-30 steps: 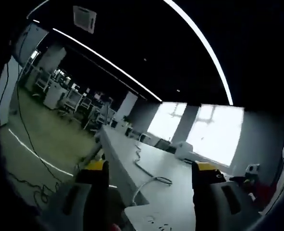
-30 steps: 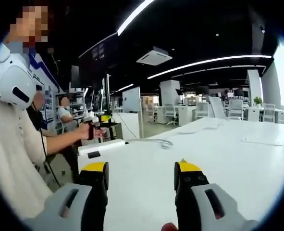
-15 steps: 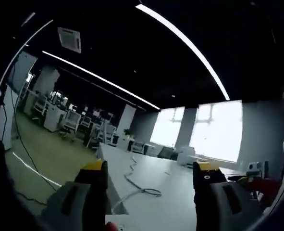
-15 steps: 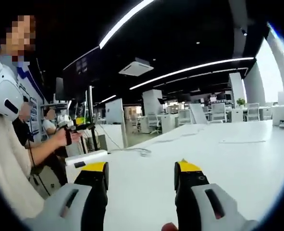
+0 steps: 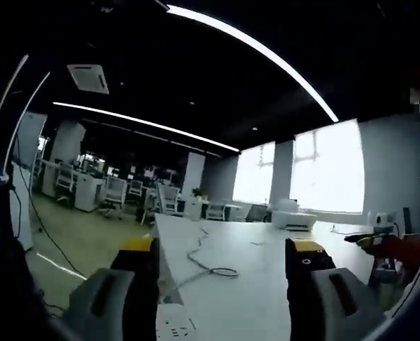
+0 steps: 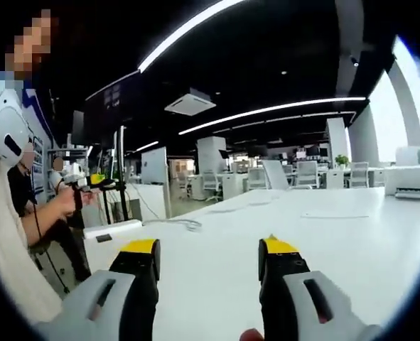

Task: Pick up the power strip scattered on the table, fix it on the side mounting bracket of the table, and press the switch

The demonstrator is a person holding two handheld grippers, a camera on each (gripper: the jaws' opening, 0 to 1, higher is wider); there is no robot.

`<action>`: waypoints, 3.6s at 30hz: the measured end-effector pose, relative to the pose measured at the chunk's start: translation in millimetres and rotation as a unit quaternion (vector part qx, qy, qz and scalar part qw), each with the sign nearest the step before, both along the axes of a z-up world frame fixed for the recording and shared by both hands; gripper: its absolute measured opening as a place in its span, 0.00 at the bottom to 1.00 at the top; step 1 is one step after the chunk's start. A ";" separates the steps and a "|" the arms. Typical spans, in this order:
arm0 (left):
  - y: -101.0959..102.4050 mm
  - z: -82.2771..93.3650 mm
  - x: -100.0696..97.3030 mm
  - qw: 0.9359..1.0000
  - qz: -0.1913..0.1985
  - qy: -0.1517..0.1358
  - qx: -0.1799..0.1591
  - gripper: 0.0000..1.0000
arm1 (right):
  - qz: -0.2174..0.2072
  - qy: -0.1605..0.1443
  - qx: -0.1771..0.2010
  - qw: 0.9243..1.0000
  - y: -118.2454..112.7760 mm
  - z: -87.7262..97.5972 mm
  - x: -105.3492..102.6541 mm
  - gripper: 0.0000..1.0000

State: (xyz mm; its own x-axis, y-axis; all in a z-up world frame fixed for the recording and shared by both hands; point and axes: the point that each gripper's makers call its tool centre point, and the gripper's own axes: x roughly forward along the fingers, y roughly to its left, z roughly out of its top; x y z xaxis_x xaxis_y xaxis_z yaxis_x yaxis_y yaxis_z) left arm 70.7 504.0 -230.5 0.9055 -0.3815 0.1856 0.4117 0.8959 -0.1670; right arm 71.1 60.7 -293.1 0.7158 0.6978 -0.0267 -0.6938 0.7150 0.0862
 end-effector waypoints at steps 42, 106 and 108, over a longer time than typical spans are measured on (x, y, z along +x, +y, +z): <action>-79.9 -73.2 -46.9 0.996 0.064 0.033 0.050 0.78 | -0.110 -0.016 0.039 0.993 -84.7 -5.9 -17.2 0.54; 10.9 -82.8 -56.6 0.976 0.081 0.197 0.054 0.67 | -0.108 -0.011 0.033 0.994 -78.4 -13.4 -19.6 0.53; 14.3 -84.6 -57.9 0.975 0.077 0.202 0.056 0.67 | -0.107 -0.012 0.032 0.994 -77.0 -12.4 -19.8 0.53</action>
State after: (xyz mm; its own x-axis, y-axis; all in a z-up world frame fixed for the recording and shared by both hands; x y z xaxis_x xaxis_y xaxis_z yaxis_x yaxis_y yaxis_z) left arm 12.7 518.3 -315.1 0.9442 -0.2320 -0.2337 0.1910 0.9639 -0.1855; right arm 51.3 -16.3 -305.5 0.8483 0.5287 0.0313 -0.5282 0.8403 0.1221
